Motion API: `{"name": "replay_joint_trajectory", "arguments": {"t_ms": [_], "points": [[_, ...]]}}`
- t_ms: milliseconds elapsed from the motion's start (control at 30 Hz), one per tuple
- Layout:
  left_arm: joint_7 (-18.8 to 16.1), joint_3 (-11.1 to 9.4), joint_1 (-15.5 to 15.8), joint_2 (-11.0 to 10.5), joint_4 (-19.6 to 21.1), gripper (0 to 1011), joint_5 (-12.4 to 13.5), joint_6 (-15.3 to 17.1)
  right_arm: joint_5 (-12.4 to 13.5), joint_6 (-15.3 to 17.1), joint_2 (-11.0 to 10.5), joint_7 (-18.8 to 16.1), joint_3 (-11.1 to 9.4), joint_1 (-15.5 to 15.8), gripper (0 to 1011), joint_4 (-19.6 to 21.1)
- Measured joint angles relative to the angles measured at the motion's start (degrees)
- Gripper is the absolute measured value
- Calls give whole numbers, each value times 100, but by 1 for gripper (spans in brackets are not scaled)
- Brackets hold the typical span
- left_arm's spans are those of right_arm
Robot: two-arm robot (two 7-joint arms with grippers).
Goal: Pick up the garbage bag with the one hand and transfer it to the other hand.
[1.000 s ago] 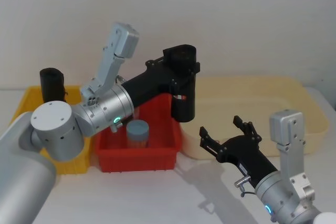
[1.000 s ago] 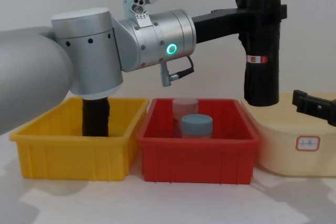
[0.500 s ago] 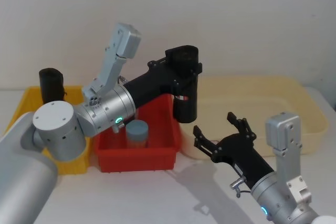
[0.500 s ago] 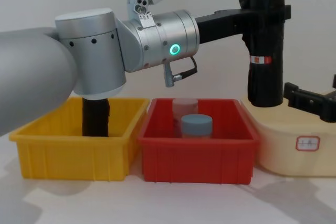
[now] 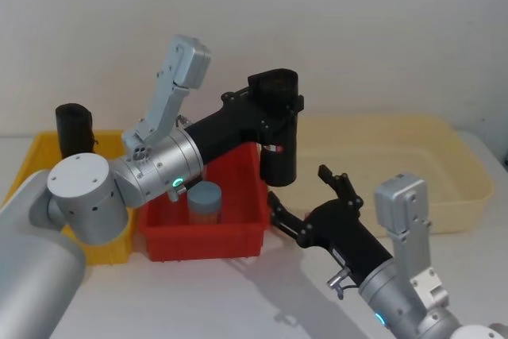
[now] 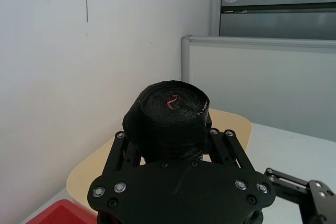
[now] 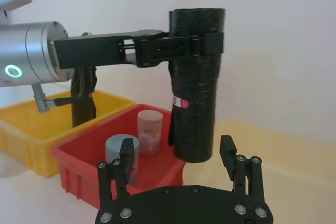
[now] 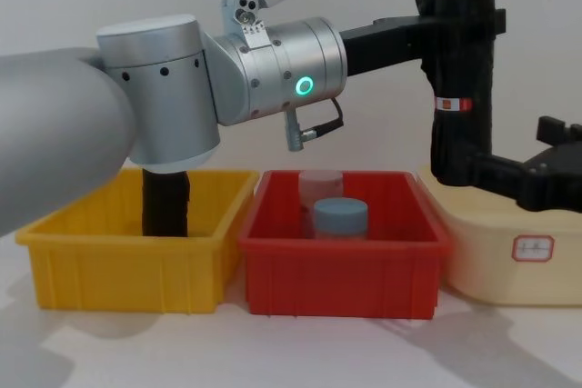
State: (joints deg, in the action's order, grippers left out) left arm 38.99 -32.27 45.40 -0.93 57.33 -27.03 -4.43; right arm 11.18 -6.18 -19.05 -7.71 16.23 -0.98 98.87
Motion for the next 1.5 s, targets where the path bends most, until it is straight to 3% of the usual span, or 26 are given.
{"name": "replay_joint_trajectory", "arguments": {"t_ms": [333,1067,1500], "points": [[3,-4,3,4,-6,504,-5,0,-216,69,177,2,115,-267,1001,-281],[2,-3,3,4,-7,504,-6,0,-233,378,594,3,-20,-1024,1001,-987],[2,-3,3,4,-7,504,-5,0,-214,451,759,-86,-37,-1261,1001,-1294]]}}
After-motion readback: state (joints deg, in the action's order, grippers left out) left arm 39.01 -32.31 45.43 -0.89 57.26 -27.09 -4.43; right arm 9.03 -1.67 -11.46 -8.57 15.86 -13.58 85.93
